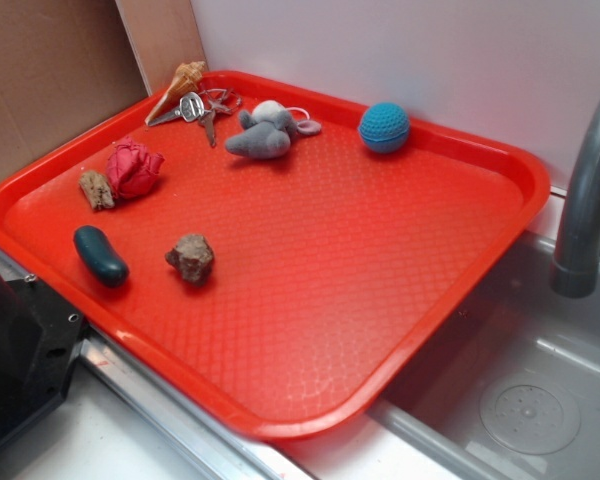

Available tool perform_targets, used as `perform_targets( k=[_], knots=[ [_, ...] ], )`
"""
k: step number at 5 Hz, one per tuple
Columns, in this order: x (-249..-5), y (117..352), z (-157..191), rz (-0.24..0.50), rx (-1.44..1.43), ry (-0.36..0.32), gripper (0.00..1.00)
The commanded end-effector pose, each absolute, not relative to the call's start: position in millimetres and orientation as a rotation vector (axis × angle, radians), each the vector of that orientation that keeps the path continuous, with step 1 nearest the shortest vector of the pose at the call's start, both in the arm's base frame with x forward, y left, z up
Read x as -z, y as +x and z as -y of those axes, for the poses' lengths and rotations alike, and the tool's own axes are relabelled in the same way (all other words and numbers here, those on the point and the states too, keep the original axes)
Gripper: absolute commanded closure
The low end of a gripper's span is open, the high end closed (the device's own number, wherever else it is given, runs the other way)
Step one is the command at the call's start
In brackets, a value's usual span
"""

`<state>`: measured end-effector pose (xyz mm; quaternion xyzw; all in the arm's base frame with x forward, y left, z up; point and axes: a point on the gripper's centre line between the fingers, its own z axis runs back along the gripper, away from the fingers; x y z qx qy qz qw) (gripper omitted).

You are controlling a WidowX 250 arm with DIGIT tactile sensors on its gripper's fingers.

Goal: Grab the gray animal.

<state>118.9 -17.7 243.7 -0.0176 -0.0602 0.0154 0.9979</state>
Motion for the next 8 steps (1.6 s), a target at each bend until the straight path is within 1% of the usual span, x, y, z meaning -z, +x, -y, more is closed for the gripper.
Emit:
perform_targets(
  k=[1,2,3,4,5,6,7,8],
  knots=[
    [-244,119,18,0.120,-0.031,-0.035,0.00],
    [-210,169,-4,0.198,-0.162,0.038,0.00],
    [-182,218,-10,0.277,-0.317,-0.024,0.00],
    [-157,268,-30,0.292,-0.388,-0.052,0.00],
    [-128,293,-39,0.304,-0.462,-0.033,0.00],
    [-101,297,-35,0.251,-0.490,-0.012,0.00],
    [-87,311,-40,0.234,-0.497,0.023,0.00],
    [-64,319,-48,0.196,-0.498,0.058,0.00]
  ],
)
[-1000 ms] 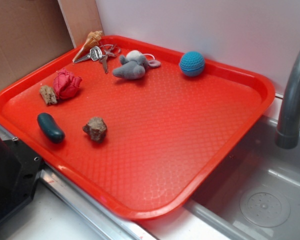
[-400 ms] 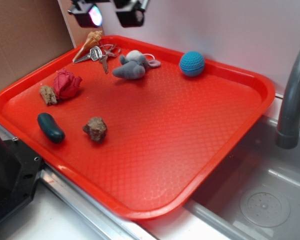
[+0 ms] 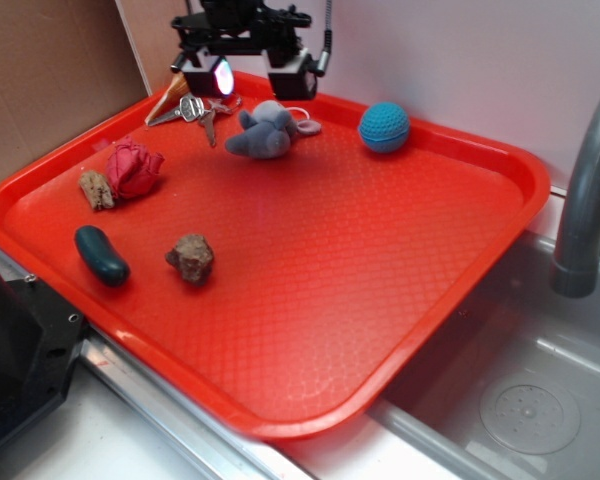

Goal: Grab the gray animal.

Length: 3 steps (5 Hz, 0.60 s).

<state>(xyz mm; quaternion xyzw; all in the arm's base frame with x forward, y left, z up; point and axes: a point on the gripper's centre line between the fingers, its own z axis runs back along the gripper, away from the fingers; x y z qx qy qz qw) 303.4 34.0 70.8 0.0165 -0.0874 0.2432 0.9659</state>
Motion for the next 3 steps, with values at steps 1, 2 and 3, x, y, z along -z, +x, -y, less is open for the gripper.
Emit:
perform_targets(
  k=[1,2,3],
  knots=[
    [-45,343,-52,0.161,-0.486,0.063,0.00],
    [-43,324,-54,0.100,-0.488,0.057,0.00],
    [-44,317,-60,0.046,-0.494,0.021,1.00]
  ],
)
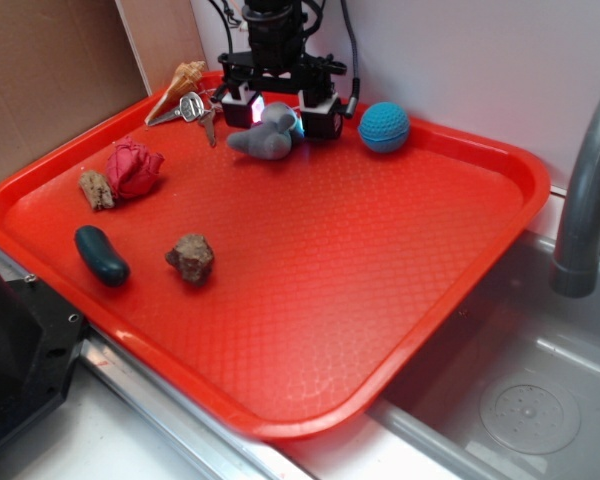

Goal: Grab the gray animal.

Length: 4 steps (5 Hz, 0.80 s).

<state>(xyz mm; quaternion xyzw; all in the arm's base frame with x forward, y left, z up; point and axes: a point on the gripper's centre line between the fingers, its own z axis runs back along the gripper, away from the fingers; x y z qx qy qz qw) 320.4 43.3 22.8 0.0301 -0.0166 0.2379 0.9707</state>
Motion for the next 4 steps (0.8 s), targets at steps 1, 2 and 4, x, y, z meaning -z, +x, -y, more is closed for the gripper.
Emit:
perform_targets(
  k=[1,2,4],
  knots=[
    [-69,287,-57,0.024,-0.441,0.004,1.00],
    [-116,256,-55,0.086,-0.338,-0.056,1.00],
    [-210,170,-33,0.252,-0.101,-0.110,1.00]
  ],
)
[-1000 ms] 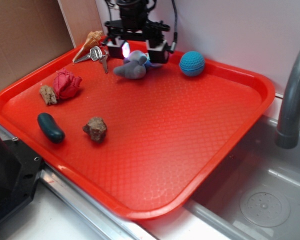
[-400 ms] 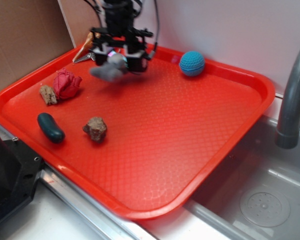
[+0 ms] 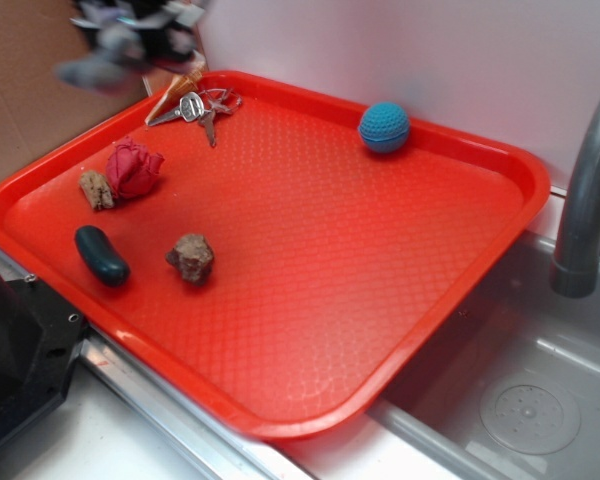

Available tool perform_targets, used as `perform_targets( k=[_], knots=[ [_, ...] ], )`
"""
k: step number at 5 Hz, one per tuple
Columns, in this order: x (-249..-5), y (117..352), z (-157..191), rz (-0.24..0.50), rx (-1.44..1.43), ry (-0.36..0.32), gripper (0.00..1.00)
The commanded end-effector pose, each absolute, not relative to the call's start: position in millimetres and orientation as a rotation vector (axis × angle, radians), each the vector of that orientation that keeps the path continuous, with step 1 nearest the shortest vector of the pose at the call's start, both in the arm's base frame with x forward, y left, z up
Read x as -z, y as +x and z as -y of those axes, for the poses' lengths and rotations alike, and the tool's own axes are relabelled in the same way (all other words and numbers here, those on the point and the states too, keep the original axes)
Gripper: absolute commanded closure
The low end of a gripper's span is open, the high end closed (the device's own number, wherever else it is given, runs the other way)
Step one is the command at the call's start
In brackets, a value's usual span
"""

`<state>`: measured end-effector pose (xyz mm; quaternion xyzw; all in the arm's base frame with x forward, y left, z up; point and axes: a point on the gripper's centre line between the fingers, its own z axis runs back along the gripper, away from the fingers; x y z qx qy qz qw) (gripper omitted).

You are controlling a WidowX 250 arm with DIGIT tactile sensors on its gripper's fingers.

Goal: Grab the gray animal.

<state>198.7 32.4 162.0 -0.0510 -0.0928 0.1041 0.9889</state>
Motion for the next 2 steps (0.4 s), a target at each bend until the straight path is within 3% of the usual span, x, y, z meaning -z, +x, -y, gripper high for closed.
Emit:
perform_targets(
  k=[1,2],
  knots=[
    [-261,167,-26,0.208,-0.072,-0.101,1.00],
    [-250,179,-25,0.196,-0.083,-0.078,1.00]
  ],
)
